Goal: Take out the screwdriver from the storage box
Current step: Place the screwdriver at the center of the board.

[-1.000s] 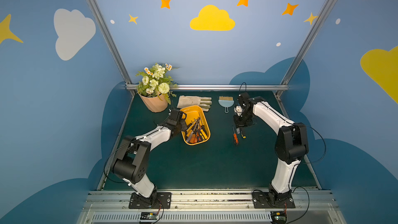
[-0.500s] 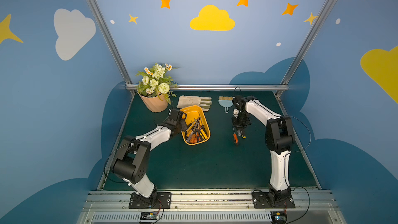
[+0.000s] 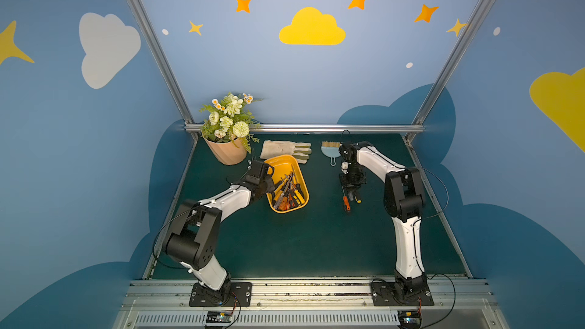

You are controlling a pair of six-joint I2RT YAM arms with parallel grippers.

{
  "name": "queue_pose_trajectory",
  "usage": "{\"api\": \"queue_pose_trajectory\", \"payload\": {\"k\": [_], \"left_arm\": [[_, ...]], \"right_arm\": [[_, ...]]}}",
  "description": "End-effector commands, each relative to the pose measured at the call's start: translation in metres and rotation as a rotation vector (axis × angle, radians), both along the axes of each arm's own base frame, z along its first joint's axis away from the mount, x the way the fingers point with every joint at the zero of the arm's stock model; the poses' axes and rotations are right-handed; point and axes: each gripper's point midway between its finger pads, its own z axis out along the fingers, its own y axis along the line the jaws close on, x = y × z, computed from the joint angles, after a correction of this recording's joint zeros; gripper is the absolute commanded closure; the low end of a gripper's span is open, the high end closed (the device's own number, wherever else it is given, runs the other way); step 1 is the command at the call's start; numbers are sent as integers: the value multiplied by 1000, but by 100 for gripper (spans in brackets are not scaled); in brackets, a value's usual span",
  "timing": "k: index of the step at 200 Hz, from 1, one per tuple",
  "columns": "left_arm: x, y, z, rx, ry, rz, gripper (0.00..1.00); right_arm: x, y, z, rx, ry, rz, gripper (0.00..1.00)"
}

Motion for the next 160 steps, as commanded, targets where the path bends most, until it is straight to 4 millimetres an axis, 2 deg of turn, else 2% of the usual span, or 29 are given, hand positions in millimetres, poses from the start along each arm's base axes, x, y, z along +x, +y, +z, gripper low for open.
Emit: {"api": "queue_pose_trajectory", "payload": {"k": [1,52,74,90,160], "left_arm": [[8,-4,15,-18,-32,-8,98],[6,-4,13,-20,-23,-9,98],[6,-5,15,-20,-27,-13,98],[6,-4,14,-16,-16,-9,98],[5,-5,8,-13,20,-6,98]], "right_arm": [[-3,-4,-3,-28,27,-18,98],[-1,-7,-10,-50,40,-16,91],[-1,-6,-11,-45,45,-16,81],[0,-7,-11,-53,41,-20,78],[9,-2,8,-2,-21,-37,73]]}}
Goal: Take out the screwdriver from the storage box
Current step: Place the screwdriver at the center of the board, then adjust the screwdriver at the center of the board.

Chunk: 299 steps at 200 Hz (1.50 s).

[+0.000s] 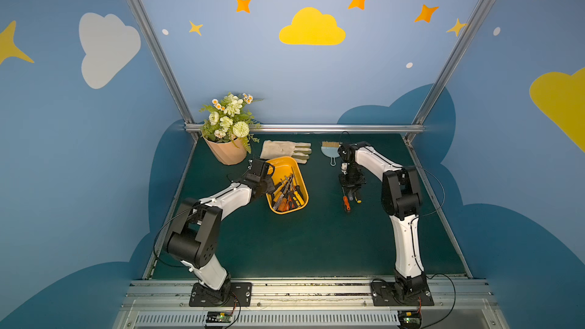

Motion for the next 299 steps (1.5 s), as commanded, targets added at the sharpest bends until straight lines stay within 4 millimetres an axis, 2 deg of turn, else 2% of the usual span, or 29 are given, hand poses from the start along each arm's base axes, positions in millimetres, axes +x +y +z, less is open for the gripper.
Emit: {"api": "queue_pose_trajectory", "payload": {"k": [1,60,103,128,150,175,227,262,299], "left_arm": [[9,-6,11,-30,-29,-4,97],[9,-6,11,-30,-30,-7,98],[9,-8,12,-37,-32,-11,98],[10,-8,13,-40,-37,-11,98],[11,-9,14,-44,-41,-10,97],[11,-9,14,-48,-42,-13,98],[10,-10,11,-52,-36,-17,98],[9,-9,12,-51,-36,-17,98],[7,-5,11,-36,-35,-9,98]], "right_arm": [[5,1,16,23,-33,-19,73],[10,3,42,48,-103,-32,71],[12,4,63,76,-170,-39,60],[6,10,77,124,-197,-37,59],[-7,16,80,164,-190,-26,57],[-30,18,74,166,-176,-14,51],[-70,22,43,162,-90,-28,51],[-79,23,21,130,-38,-35,53],[-77,22,4,87,-5,-42,59]]}}
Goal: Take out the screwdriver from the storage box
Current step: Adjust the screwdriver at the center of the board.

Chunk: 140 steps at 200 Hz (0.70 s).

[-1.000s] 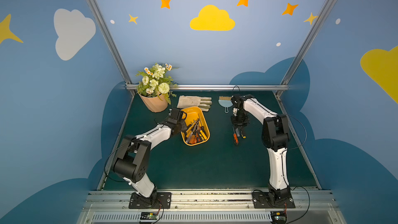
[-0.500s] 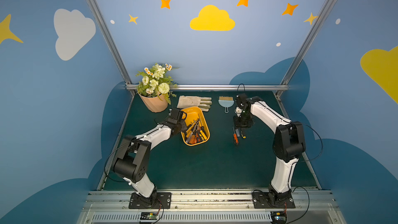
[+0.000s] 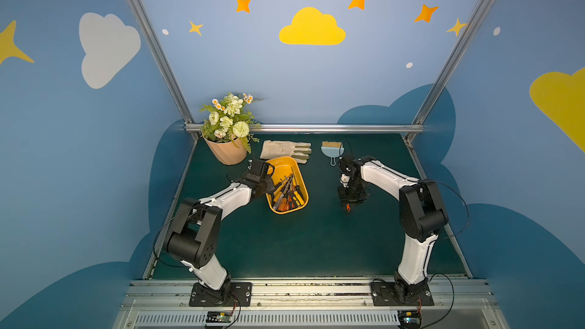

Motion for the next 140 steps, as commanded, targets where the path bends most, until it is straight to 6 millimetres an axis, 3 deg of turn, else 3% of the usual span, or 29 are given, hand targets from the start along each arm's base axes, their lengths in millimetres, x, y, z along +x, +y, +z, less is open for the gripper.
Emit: {"api": "queue_pose_trajectory", "payload": {"k": [1,52,81,140], "left_arm": [[7,-5,11,-30,-36,-6,98],[6,-4,8,-29,-31,-2,97],[8,-5,9,-36,-30,-4,98],[8,-6,5,-39,-20,-5,98]], "right_arm": [[3,0,-13,-31,22,-16,59],[6,-4,-18,-78,28,-3,60],[8,-3,-21,-77,40,-3,76],[26,6,-10,-52,1,-9,83]]}}
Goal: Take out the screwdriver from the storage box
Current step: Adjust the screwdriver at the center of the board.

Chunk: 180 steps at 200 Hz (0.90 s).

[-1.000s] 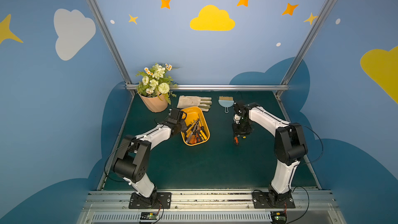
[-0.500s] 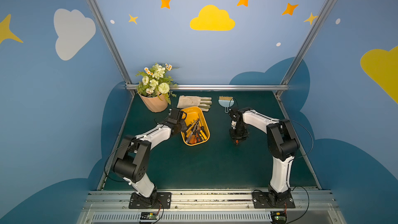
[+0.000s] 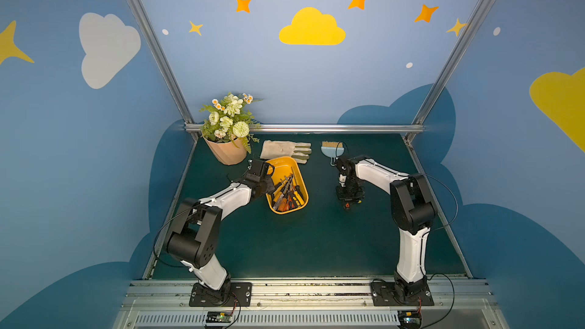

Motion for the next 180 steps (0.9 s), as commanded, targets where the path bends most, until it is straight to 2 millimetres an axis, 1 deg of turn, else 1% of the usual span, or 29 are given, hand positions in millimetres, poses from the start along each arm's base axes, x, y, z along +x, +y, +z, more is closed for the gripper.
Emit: {"api": "queue_pose_trajectory", "payload": {"k": [1,32,52,62,76,89,111,137,152,180], "left_arm": [[7,-6,5,-39,-20,-5,98],[7,-6,6,-38,-21,-5,98],[7,-7,5,-38,-20,-7,97],[7,-7,4,-38,-17,-7,98],[7,-6,4,-39,-17,-6,98],[7,-7,2,-40,-14,-7,98],[7,-8,2,-43,-10,-10,98],[8,-8,2,-44,-12,-12,98],[9,-9,2,-43,-10,-15,98],[9,-11,5,-51,-19,-19,97]], "right_arm": [[8,3,2,-7,1,-7,83],[15,5,2,-10,6,-2,82],[18,1,-2,-36,14,-10,82],[19,-3,-4,-49,16,-21,79],[19,-7,-7,-64,21,-29,79],[19,-6,-9,-62,27,-32,78],[19,-5,-10,-58,33,-33,72],[20,-4,-7,-47,27,-34,64],[22,-4,-1,-44,7,-37,60],[27,-2,15,-24,-36,-37,57]]}}
